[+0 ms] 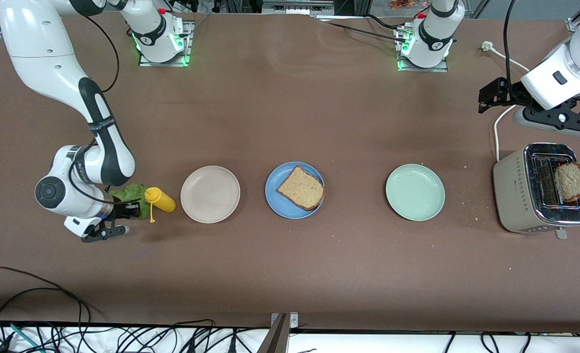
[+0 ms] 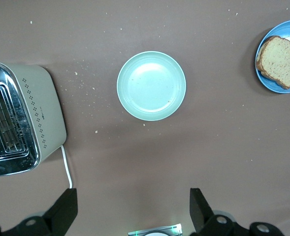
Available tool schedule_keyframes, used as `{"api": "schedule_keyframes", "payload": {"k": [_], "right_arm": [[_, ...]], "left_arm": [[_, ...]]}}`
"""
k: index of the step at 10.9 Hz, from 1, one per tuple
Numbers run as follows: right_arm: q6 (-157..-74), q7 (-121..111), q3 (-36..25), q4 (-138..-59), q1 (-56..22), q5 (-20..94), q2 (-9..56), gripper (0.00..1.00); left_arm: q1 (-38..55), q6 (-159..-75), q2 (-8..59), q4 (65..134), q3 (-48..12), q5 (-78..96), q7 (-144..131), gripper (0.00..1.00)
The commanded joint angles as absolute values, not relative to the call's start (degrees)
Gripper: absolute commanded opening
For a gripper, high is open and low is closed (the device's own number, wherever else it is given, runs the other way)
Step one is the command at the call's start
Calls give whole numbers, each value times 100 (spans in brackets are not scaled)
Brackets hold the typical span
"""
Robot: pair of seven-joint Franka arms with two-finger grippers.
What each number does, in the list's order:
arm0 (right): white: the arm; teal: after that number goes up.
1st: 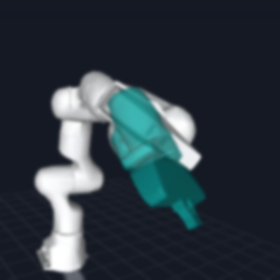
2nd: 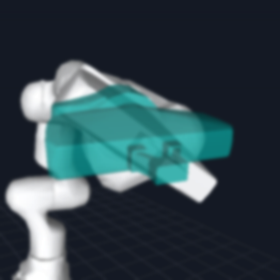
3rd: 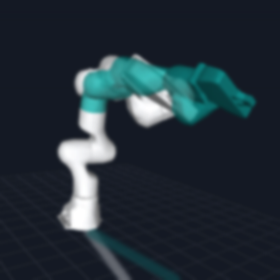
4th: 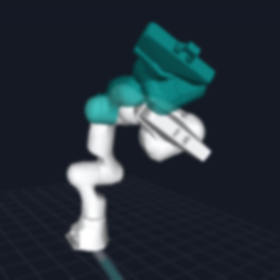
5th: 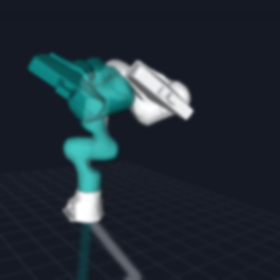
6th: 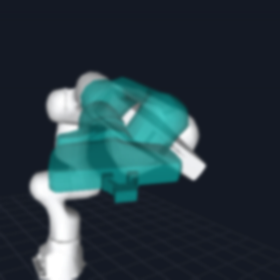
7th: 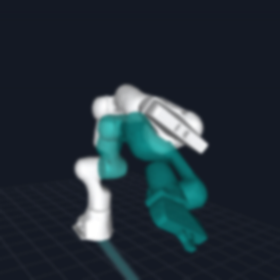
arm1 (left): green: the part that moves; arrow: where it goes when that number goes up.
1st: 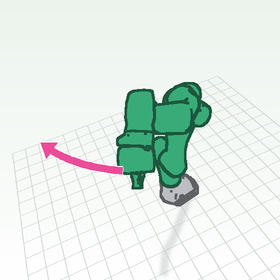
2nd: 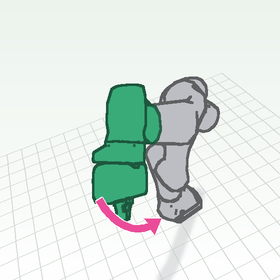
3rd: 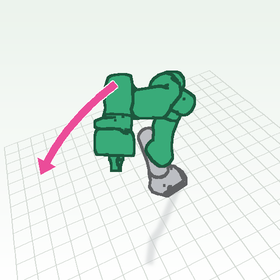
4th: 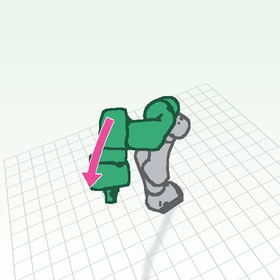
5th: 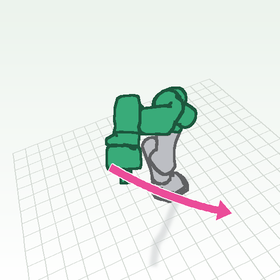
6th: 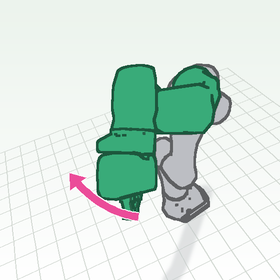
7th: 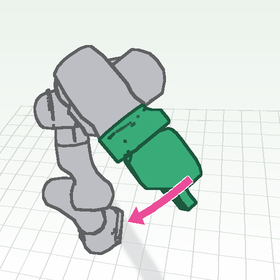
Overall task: Make sandwich in blue plate with both arms
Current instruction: 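Lift the lettuce with the right gripper and carry it toward the blue plate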
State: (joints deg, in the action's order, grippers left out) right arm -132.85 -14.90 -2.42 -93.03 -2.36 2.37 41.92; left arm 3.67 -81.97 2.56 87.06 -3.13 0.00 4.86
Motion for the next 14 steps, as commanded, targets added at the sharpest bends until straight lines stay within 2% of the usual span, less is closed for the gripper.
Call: {"api": "schedule_keyframes", "payload": {"k": [1,11,14], "right_arm": [[-12991,-1652,-193,-9588,-237,360,3649,0],[-10602,-1574,-202,-9519,-430,580,1786,0],[-10090,-855,-237,-9098,-973,589,1714,0]], "left_arm": [[255,-8646,-192,9340,-396,-132,501,100],[237,-8544,-211,9326,-387,-132,466,100],[237,-8534,-211,9308,-387,-132,457,100]]}}
